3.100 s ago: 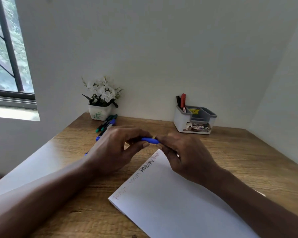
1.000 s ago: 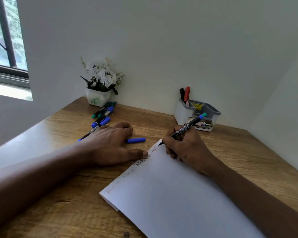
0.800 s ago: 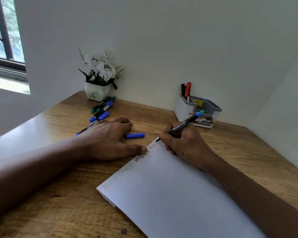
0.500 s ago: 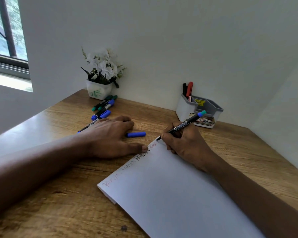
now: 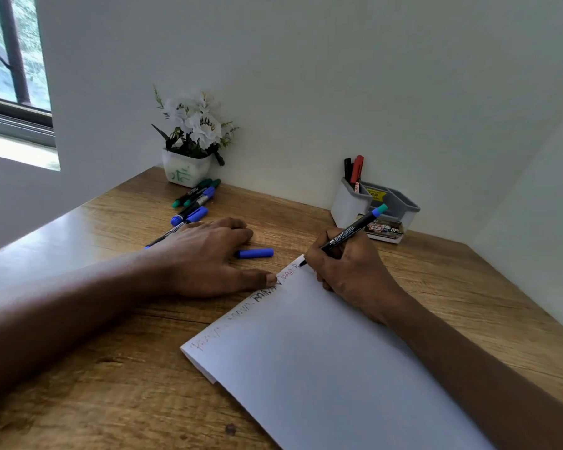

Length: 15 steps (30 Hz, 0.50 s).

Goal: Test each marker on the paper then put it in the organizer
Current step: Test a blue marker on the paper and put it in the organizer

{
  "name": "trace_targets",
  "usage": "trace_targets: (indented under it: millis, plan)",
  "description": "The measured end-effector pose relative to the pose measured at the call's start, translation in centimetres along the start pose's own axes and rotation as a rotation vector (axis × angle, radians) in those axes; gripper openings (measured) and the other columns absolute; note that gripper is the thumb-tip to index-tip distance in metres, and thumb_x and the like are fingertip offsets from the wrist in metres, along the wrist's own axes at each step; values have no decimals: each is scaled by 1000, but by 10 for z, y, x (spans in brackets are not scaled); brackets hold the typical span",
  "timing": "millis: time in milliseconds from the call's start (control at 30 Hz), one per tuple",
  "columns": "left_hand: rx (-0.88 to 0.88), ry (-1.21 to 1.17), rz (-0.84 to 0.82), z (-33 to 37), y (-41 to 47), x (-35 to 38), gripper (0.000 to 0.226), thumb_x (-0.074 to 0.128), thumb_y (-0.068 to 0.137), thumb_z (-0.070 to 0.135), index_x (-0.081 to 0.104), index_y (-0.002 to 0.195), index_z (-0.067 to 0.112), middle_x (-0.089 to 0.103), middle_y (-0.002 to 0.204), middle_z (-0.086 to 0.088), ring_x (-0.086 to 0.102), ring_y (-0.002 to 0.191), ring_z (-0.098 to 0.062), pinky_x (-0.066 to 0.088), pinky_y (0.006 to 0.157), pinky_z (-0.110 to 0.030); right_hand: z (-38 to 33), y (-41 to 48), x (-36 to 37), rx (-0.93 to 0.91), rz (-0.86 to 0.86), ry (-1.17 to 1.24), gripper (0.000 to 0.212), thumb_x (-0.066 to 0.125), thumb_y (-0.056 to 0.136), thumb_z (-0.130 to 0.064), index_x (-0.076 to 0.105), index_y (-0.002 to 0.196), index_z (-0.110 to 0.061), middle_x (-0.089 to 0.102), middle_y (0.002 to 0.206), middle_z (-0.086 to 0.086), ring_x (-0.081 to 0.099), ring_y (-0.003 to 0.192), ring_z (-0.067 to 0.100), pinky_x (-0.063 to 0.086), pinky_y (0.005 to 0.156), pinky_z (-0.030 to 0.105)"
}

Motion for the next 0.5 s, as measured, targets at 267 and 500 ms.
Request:
trace_targets:
  millis: [267, 500]
  plan:
    - [0, 2, -9, 0, 1, 0, 98, 38, 75, 86, 30, 157, 32, 20, 166, 11, 31, 147, -14, 35, 111, -36, -1, -1, -2, -2, 20, 5, 15, 66, 89, -8, 63, 79, 3, 61, 54, 8, 53, 46, 14, 45, 45, 23]
    - [-1, 0, -7, 0, 1, 0, 96, 39, 76, 85, 30, 157, 32, 19, 166, 12, 31, 147, -13, 35, 112, -36, 3, 1, -3, 15, 54, 4, 16, 67, 88, -11, 63, 74, -5, 61, 54, 7, 52, 46, 15, 46, 47, 26]
Point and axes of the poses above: each hand's wrist, its own y-axis towards the middle knuckle, its own x-axis out of the palm, z = x × y, the point moved 10 cm from there along y, towards the middle knuckle
